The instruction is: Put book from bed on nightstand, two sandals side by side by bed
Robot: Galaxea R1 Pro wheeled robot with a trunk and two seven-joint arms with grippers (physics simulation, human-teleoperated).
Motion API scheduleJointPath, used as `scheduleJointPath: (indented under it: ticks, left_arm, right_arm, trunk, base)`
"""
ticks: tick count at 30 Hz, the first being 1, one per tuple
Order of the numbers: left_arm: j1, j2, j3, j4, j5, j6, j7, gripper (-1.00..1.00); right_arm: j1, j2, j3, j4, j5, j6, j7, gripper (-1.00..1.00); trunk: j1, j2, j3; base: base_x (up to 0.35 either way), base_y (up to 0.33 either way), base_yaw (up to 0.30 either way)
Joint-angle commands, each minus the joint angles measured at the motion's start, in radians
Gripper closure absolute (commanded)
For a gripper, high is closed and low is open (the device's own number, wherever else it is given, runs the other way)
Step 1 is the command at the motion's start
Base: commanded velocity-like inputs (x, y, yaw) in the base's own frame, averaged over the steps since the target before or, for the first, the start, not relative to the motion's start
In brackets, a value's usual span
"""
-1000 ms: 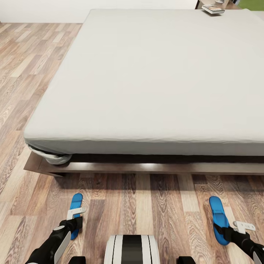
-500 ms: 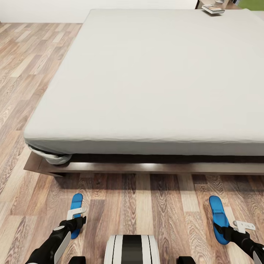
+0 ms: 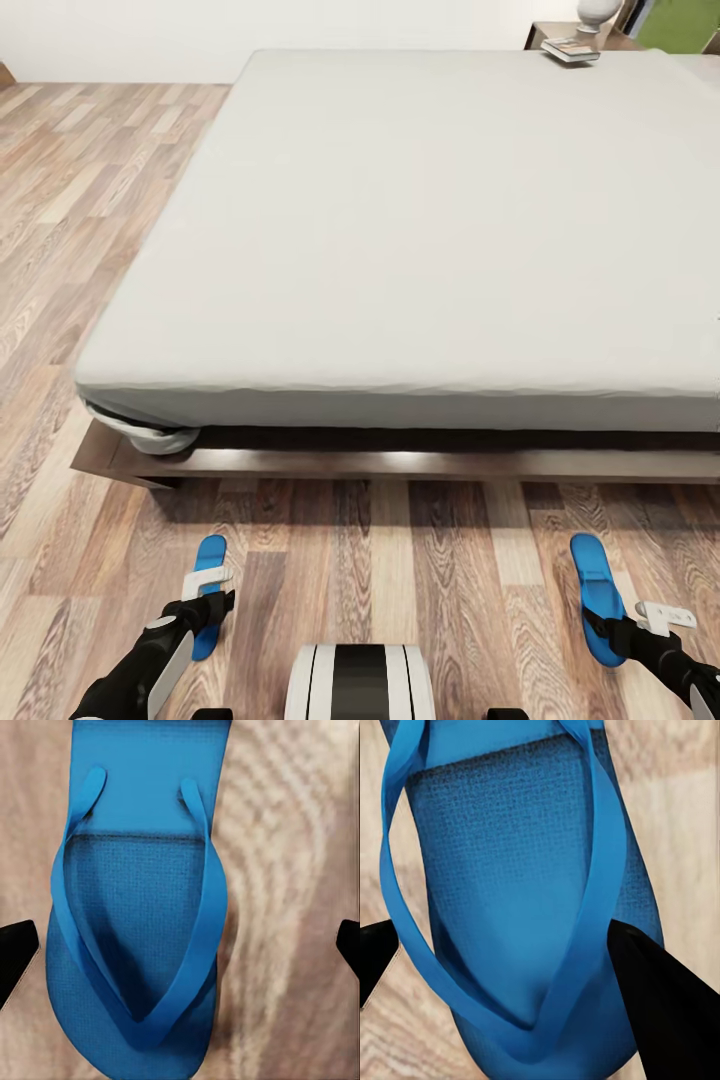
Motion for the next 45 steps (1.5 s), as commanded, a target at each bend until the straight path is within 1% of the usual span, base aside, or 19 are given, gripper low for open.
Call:
scheduleJointPath:
  ticks: [1, 19, 22, 24, 25, 26, 27, 28, 31, 32, 33, 34, 36, 40, 45]
  left_arm:
    - [0.0, 0.0, -0.001, -0.002, 0.01, 0.005, 0.004, -1.0]
    - [0.0, 0.0, -0.001, -0.002, 0.01, 0.006, 0.0, -1.0]
    - [0.0, 0.001, -0.001, -0.002, 0.011, 0.006, -0.001, -1.0]
    - [0.0, 0.005, -0.001, -0.01, 0.012, 0.006, -0.014, -1.0]
    - [0.0, 0.01, 0.0, -0.023, 0.013, 0.007, -0.029, -1.0]
    - [0.0, 0.024, 0.001, -0.05, 0.022, 0.008, -0.066, -1.0]
    - [0.0, 0.042, 0.012, -0.071, 0.044, 0.012, -0.116, -1.0]
    - [0.0, 0.061, 0.036, -0.082, 0.076, 0.017, -0.173, -1.0]
    - [0.0, 0.12, 0.092, -0.091, 0.14, 0.043, -0.302, -1.0]
    - [0.0, 0.139, 0.105, -0.091, 0.158, 0.053, -0.356, -1.0]
    - [0.0, 0.162, 0.12, -0.09, 0.179, 0.063, -0.441, -1.0]
    - [0.0, 0.175, 0.127, -0.089, 0.188, 0.067, -0.493, -1.0]
    - [0.0, 0.194, 0.144, -0.087, 0.198, 0.073, -0.571, -1.0]
    - [0.0, 0.204, 0.155, -0.085, 0.205, 0.075, -0.608, -1.0]
    - [0.0, 0.204, 0.157, -0.085, 0.206, 0.074, -0.617, -1.0]
  right_arm:
    - [-0.001, 0.001, -0.007, 0.001, 0.006, -0.001, 0.008, 1.0]
    - [-0.001, 0.001, -0.007, 0.001, 0.006, -0.001, 0.008, 1.0]
    - [-0.001, 0.001, -0.007, 0.001, 0.006, -0.001, 0.008, 1.0]
    - [-0.001, 0.001, -0.007, 0.002, 0.006, -0.001, 0.007, 1.0]
    - [-0.001, 0.001, -0.007, 0.002, 0.006, -0.001, 0.007, 1.0]
    - [-0.001, 0.001, -0.008, 0.001, 0.006, -0.001, 0.007, 1.0]
    - [-0.001, 0.001, -0.008, 0.001, 0.006, -0.001, 0.006, 1.0]
    - [-0.001, 0.001, -0.008, 0.001, 0.006, -0.001, 0.006, 1.0]
    - [-0.001, 0.001, -0.007, 0.002, 0.006, -0.001, 0.005, 1.0]
    - [-0.001, 0.001, -0.007, 0.002, 0.006, -0.001, 0.005, 1.0]
    - [-0.001, 0.001, -0.007, 0.002, 0.006, -0.001, 0.005, 1.0]
    - [-0.001, 0.001, -0.006, 0.002, 0.006, -0.001, 0.005, 1.0]
    - [-0.001, 0.001, -0.006, 0.002, 0.006, -0.001, 0.005, 1.0]
    - [-0.001, 0.002, -0.006, 0.002, 0.006, -0.002, 0.003, 1.0]
    - [-0.001, 0.007, -0.006, 0.003, 0.009, -0.002, 0.0, 1.0]
  trunk:
    - [-0.001, 0.0, 0.003]
    - [-0.009, 0.004, 0.073]
    - [-0.009, 0.004, 0.073]
    - [-0.009, 0.004, 0.073]
    - [-0.009, 0.004, 0.073]
    - [-0.009, 0.004, 0.073]
    - [-0.009, 0.004, 0.073]
    - [-0.009, 0.004, 0.073]
    - [-0.009, 0.004, 0.073]
    - [-0.009, 0.004, 0.073]
    - [-0.009, 0.004, 0.073]
    - [-0.009, 0.004, 0.073]
    - [-0.009, 0.004, 0.073]
    - [-0.009, 0.004, 0.073]
    - [-0.009, 0.004, 0.073]
  base:
    - [0.0, 0.0, 0.0]
    - [0.0, 0.0, 0.0]
    - [0.0, 0.0, 0.0]
    - [0.0, 0.0, 0.0]
    - [0.0, 0.0, 0.0]
    - [0.0, 0.0, 0.0]
    - [0.0, 0.0, 0.0]
    - [0.0, 0.0, 0.0]
    - [0.0, 0.0, 0.0]
    - [0.0, 0.0, 0.0]
    - [0.0, 0.0, 0.0]
    - [0.0, 0.0, 0.0]
    - [0.0, 0.0, 0.0]
    - [0.0, 0.0, 0.0]
    - [0.0, 0.0, 0.0]
